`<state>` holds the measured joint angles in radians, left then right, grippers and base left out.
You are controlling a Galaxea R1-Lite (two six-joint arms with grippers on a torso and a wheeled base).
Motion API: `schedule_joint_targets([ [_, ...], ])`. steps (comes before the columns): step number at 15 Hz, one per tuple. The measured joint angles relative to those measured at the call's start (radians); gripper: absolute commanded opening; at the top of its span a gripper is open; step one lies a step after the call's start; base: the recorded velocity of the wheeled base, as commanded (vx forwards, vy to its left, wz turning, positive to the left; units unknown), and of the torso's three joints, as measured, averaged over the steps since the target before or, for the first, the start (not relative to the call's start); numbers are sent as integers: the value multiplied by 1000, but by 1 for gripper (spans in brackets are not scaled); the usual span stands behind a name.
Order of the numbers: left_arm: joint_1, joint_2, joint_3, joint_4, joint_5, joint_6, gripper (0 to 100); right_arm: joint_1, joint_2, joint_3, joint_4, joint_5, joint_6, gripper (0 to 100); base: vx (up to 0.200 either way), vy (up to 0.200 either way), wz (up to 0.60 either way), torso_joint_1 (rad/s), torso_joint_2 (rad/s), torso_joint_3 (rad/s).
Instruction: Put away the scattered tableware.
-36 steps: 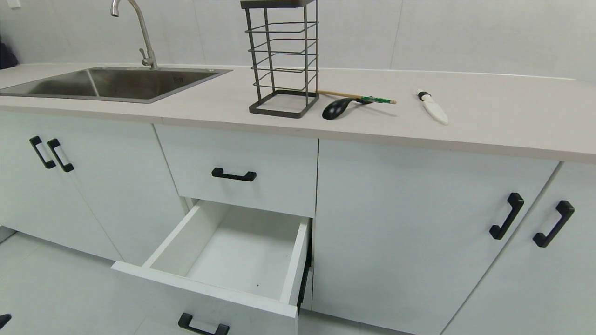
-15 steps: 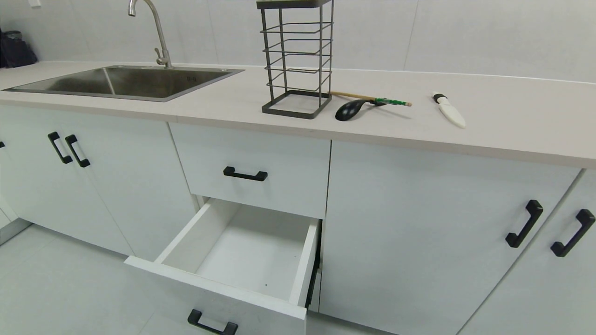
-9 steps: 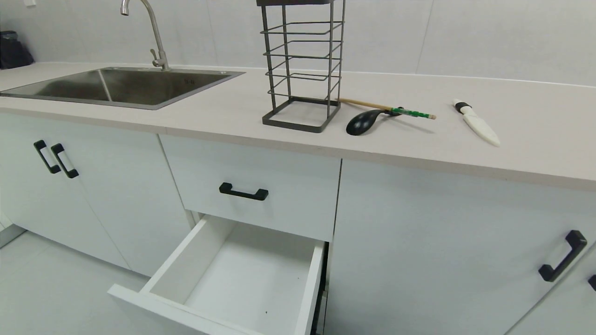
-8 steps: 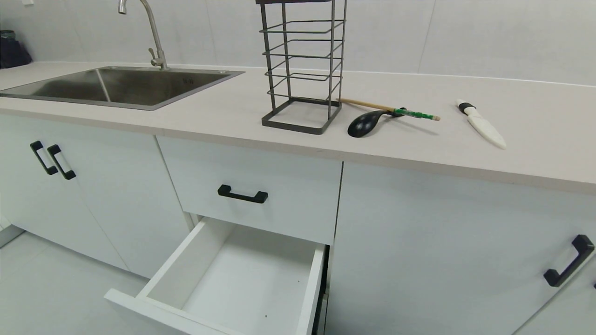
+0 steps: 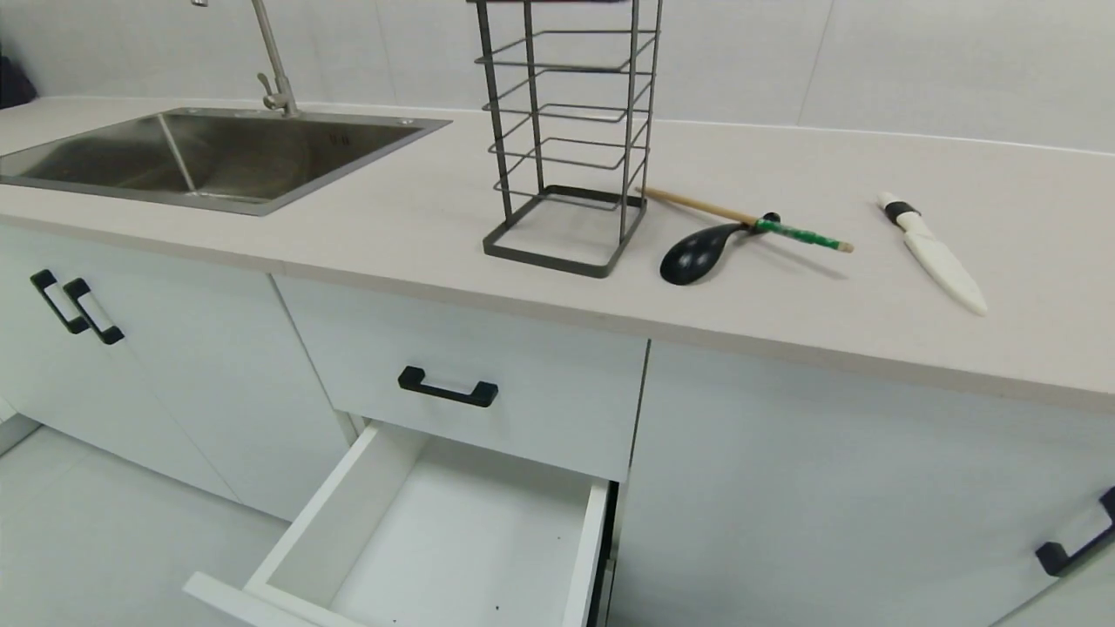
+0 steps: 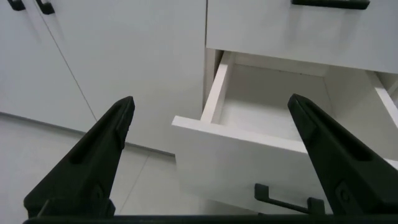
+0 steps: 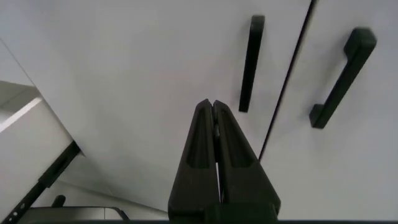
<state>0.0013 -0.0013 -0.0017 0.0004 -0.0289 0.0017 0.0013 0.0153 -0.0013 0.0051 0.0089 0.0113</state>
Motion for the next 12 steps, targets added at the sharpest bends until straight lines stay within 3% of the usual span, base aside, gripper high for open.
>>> schedule_joint_targets([
  [6,0,0,0,0,0,0,100,0,0,0,0,0,1,0,0,0,0,205,-529,-195],
  [9,0,0,0,0,0,0,100,0,0,0,0,0,1,0,0,0,0,93,-484,-219],
  [12,0,0,0,0,0,0,100,0,0,0,0,0,1,0,0,0,0,400,-486,-235],
])
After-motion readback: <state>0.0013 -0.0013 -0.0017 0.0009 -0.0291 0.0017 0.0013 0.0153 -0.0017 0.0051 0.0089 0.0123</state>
